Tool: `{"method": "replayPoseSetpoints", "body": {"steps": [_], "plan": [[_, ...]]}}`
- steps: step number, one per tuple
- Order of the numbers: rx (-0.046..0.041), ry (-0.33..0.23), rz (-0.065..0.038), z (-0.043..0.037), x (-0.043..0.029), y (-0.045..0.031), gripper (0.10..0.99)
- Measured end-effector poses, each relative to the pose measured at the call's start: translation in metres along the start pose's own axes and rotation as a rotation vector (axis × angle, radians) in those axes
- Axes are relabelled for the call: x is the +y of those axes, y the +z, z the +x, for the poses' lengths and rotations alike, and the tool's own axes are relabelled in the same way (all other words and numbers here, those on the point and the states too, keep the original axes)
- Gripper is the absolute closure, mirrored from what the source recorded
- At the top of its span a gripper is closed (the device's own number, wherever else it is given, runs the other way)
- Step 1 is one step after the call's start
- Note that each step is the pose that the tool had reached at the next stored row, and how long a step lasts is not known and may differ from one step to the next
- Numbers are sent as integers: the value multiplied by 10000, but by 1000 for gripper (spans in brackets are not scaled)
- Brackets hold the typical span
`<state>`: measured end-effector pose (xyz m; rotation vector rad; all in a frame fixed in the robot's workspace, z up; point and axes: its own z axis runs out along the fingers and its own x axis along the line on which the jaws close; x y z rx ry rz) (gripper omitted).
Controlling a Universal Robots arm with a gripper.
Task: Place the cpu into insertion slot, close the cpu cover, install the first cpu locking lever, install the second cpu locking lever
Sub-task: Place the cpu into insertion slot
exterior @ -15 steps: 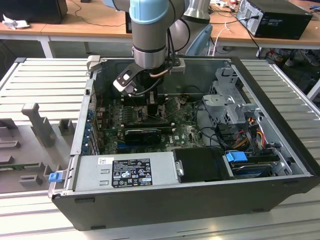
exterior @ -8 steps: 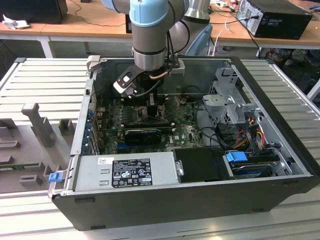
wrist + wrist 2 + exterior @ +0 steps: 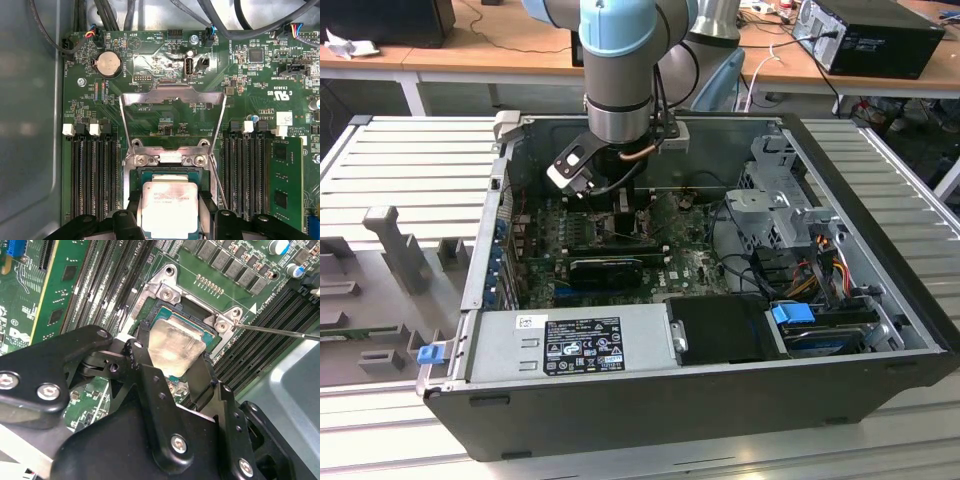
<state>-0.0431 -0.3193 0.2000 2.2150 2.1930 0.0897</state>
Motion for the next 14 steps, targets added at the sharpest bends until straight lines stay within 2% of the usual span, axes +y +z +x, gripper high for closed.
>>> {"method": "replayPoseSetpoints", "body": {"steps": [3,4,6,9,11,13,14], "plan": [[1,-1,-1,1,7,1,533],[1,0,0,3,14,1,471],[0,0,0,4,21,1,471],[-6,0,0,5,23,-36,471],[-44,-3,-1,7,27,-93,471],[-102,-6,-1,8,29,-128,616],[-118,-7,0,8,30,-133,616]]}}
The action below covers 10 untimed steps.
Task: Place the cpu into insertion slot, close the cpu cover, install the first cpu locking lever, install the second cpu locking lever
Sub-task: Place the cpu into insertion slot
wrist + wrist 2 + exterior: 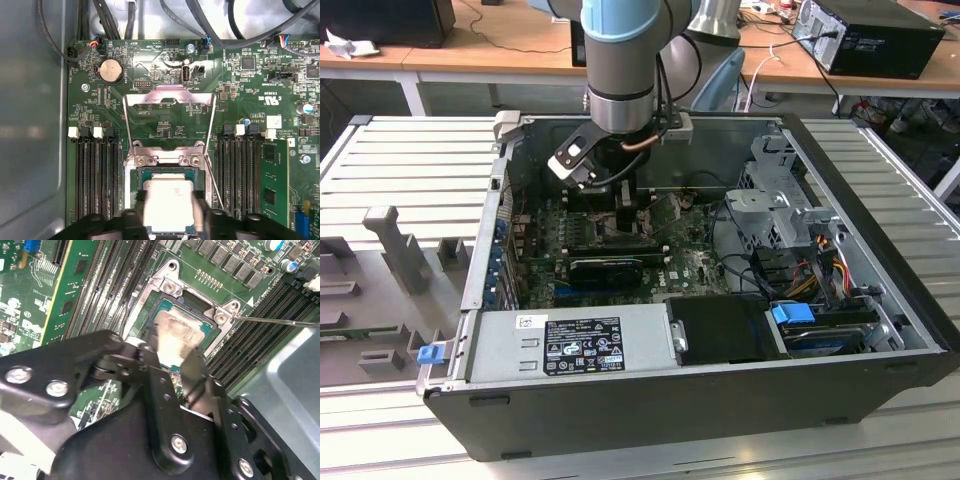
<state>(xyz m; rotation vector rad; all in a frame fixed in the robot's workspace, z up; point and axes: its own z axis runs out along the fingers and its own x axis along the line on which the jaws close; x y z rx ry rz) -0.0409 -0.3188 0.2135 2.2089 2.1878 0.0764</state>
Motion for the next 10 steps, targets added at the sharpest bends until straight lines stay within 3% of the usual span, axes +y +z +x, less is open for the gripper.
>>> {"method": "replayPoseSetpoints", "body": {"steps": [1,3,6,7,8,10], "plan": [[-9,-1,1,0,0,-4,733],[-31,-2,0,0,1,-11,733],[-70,-4,1,0,1,-24,918],[-85,-5,0,0,1,-30,918],[-98,-5,1,0,2,-37,976],[-122,-7,0,0,3,-51,980]]}}
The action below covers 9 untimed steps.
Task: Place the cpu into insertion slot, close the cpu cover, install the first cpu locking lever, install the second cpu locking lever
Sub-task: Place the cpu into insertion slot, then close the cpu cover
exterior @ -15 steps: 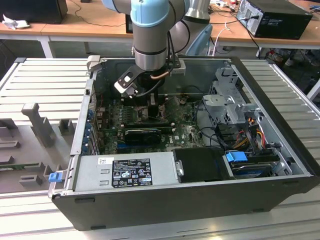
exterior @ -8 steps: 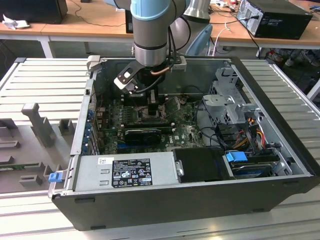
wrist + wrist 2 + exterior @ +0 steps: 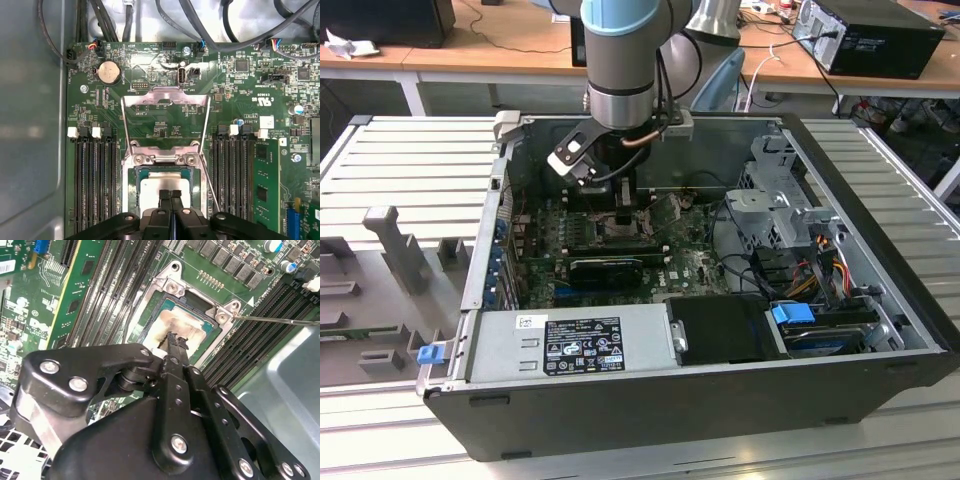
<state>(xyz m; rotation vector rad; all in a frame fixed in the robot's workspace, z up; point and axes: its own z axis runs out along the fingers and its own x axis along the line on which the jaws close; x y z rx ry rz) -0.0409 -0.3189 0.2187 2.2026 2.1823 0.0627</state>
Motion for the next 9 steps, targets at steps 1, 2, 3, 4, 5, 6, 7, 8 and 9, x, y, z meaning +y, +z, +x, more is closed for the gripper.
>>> {"method": "replayPoseSetpoints", "body": {"steps": [1,2,3,4,5,6,7,8,9], "plan": [[-8,-1,1,0,0,-8,980],[-21,-1,-1,0,1,-20,980],[-29,-1,0,0,1,-27,980],[-36,-2,0,0,2,-34,980],[-41,-2,0,0,3,-47,980],[-42,-2,0,0,3,-53,980],[-43,-2,0,0,3,-60,980],[-45,-2,0,0,4,-67,980],[-45,-3,-1,0,4,-73,980]]}}
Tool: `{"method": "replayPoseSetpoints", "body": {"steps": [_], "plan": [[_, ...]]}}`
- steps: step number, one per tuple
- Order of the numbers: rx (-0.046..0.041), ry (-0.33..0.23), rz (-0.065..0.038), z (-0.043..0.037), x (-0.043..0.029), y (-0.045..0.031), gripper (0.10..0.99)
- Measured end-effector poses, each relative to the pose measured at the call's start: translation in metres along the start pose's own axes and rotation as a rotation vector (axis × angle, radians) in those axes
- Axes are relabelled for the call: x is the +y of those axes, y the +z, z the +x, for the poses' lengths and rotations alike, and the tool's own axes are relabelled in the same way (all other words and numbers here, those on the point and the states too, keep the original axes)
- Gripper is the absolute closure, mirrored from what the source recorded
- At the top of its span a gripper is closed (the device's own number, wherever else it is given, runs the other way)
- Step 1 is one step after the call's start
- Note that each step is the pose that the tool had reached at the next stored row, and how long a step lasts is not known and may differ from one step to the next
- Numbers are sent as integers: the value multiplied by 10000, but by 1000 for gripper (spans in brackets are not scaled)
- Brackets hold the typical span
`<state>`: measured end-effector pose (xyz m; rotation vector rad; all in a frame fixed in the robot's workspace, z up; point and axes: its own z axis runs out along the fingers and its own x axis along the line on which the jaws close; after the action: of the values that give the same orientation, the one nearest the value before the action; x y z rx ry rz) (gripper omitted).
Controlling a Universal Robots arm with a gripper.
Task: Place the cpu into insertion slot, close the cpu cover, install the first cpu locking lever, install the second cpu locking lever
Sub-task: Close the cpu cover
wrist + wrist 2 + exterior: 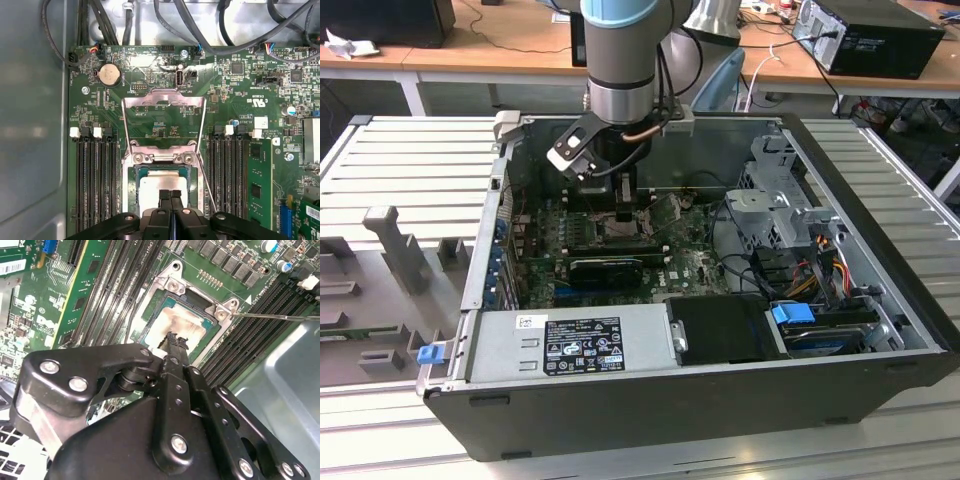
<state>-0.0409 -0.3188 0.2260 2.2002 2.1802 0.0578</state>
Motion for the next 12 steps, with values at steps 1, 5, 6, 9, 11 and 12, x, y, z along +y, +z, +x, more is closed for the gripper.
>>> {"method": "replayPoseSetpoints", "body": {"steps": [1,5,6,9,11,12], "plan": [[4,2,16,0,24,1,980],[7,0,118,1,204,11,980],[7,0,145,1,226,12,980],[8,1,174,21,256,-270,980],[9,1,174,25,309,-316,980],[9,2,172,25,350,-314,980]]}}
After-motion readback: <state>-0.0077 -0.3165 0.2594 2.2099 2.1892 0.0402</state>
